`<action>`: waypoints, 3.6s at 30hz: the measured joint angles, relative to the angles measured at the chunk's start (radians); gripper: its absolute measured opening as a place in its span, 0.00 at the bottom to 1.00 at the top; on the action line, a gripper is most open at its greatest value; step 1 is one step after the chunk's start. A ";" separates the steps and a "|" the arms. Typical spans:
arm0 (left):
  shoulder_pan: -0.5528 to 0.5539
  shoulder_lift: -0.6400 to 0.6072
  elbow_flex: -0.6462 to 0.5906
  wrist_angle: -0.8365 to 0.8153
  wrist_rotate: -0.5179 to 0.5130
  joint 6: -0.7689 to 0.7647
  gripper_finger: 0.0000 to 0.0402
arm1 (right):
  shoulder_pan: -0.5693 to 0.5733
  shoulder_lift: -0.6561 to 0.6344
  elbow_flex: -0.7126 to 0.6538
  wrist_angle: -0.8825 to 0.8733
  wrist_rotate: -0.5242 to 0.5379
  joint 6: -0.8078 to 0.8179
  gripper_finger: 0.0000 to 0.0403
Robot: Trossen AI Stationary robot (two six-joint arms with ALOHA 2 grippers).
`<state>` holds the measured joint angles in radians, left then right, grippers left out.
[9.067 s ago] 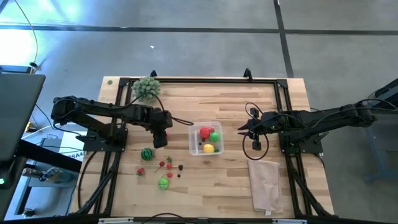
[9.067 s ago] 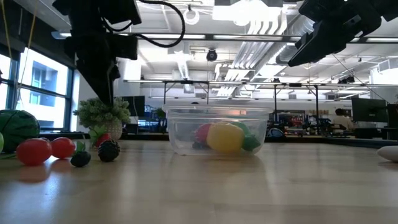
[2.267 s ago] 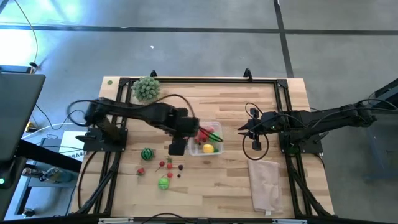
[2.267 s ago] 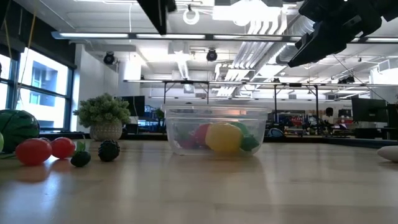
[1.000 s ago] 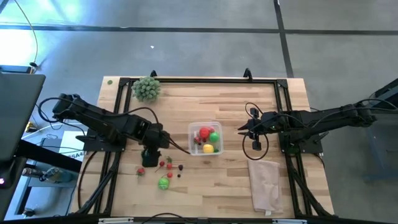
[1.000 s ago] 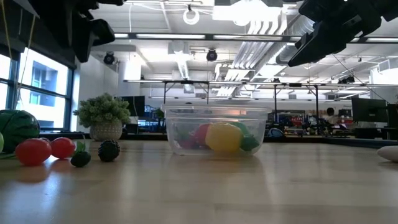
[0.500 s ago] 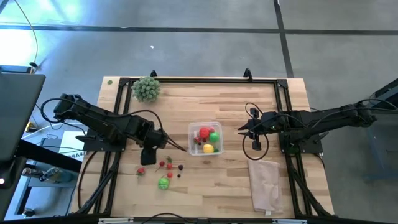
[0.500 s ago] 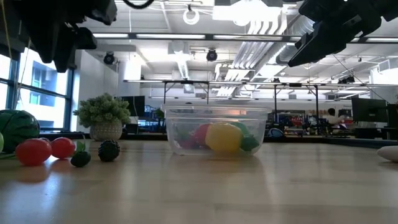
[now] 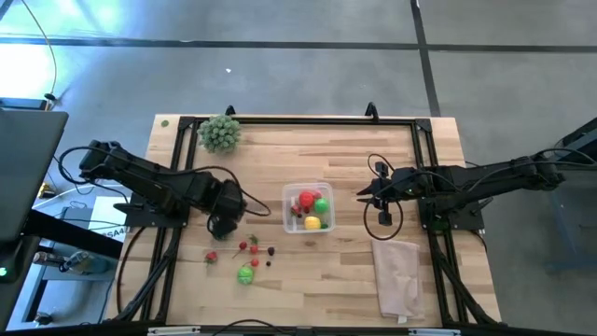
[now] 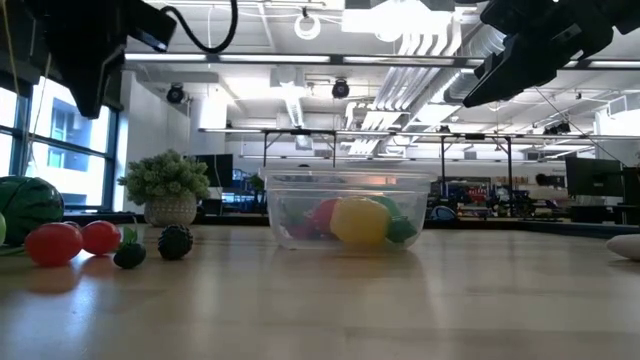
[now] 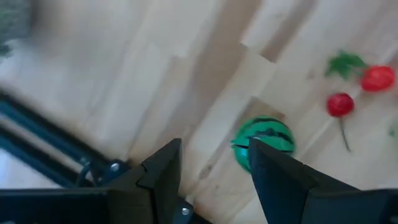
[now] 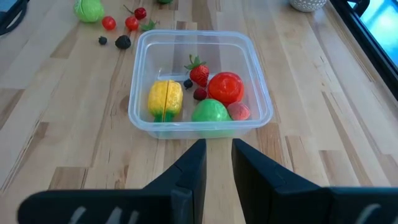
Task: Pick and placing Produce into tupperware
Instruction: Put the watermelon into the transparent bin
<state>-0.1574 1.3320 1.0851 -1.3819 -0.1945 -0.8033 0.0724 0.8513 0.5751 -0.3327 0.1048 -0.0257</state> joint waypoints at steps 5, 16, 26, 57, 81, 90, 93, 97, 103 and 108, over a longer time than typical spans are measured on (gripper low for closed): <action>-0.006 -0.081 -0.007 -0.035 -0.027 -0.084 0.43 | 0.000 0.000 0.000 0.000 0.000 0.000 0.17; -0.059 -0.455 -0.256 0.239 0.062 -0.477 0.43 | 0.000 0.000 0.000 0.000 0.000 0.000 0.17; -0.060 -0.400 -0.266 0.256 0.187 -0.515 0.43 | 0.000 0.000 0.000 0.000 0.000 0.000 0.17; -0.059 -0.137 -0.266 0.355 0.201 -0.477 0.43 | 0.000 0.000 0.000 0.000 0.000 0.000 0.17; -0.059 -0.082 -0.266 0.293 0.224 -0.869 0.43 | 0.000 0.000 0.000 0.000 0.000 0.000 0.17; -0.059 -0.083 -0.266 0.290 0.270 -1.234 0.43 | 0.000 0.000 0.000 0.000 0.000 0.000 0.17; -0.059 -0.083 -0.266 0.295 0.292 -1.328 0.43 | 0.000 0.000 0.000 0.000 0.000 0.000 0.17; -0.059 -0.083 -0.266 0.323 0.277 -1.376 0.43 | 0.000 0.000 0.000 0.000 0.000 0.000 0.17; -0.059 -0.083 -0.266 0.335 0.254 -1.473 0.43 | 0.000 0.000 0.000 0.000 0.000 0.000 0.17; -0.060 -0.083 -0.266 0.335 0.239 -1.522 0.51 | 0.000 0.000 0.000 0.000 0.000 0.000 0.17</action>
<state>-0.2169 1.2491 0.8192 -1.0466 0.0448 -2.3256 0.0725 0.8515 0.5751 -0.3325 0.1051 -0.0257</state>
